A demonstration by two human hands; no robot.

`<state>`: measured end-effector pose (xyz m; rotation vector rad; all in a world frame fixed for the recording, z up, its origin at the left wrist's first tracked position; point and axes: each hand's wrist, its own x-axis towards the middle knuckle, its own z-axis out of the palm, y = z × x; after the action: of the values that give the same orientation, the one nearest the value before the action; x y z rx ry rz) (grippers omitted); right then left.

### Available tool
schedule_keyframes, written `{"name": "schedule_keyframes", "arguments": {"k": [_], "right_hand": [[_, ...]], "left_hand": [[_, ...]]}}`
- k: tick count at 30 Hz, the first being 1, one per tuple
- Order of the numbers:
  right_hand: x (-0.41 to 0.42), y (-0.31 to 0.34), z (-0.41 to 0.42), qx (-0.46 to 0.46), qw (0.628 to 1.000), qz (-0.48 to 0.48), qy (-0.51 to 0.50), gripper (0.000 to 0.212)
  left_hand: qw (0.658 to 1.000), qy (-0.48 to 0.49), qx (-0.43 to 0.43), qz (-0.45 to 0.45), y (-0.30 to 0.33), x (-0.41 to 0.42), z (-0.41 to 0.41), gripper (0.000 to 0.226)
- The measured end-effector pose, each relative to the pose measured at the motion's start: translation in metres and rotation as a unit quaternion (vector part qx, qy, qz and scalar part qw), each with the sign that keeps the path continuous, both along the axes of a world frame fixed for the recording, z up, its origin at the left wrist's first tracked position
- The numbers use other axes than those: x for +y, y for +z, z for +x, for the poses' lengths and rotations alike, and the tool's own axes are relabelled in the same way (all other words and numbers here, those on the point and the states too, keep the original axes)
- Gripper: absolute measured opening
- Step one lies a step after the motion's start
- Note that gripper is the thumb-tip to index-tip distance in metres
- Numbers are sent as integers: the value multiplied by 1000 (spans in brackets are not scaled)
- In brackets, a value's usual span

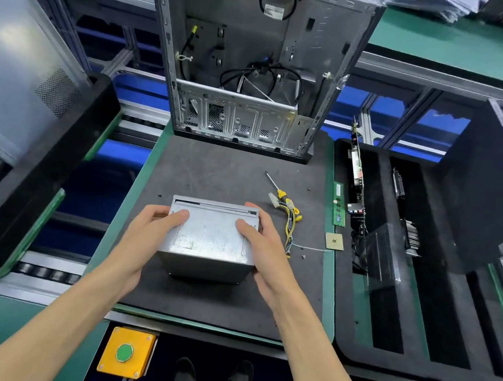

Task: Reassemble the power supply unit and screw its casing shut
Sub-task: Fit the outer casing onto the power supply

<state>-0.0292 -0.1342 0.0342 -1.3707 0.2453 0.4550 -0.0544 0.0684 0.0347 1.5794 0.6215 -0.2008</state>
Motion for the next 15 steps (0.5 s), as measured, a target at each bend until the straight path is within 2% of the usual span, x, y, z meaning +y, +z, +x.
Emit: {"name": "schedule_keyframes", "arguments": {"k": [5, 10, 15], "right_hand": [[-1, -1, 0, -6, 1000, 2, -6, 29], [1, -6, 2, -19, 1000, -2, -19, 26], [3, -13, 0, -43, 999, 1, -22, 26]], "left_hand": [[998, -42, -21, 41, -5, -6, -2, 57], [997, -44, -28, 55, -2, -7, 0, 63], [997, -48, -31, 60, 0, -13, -4, 46]]}}
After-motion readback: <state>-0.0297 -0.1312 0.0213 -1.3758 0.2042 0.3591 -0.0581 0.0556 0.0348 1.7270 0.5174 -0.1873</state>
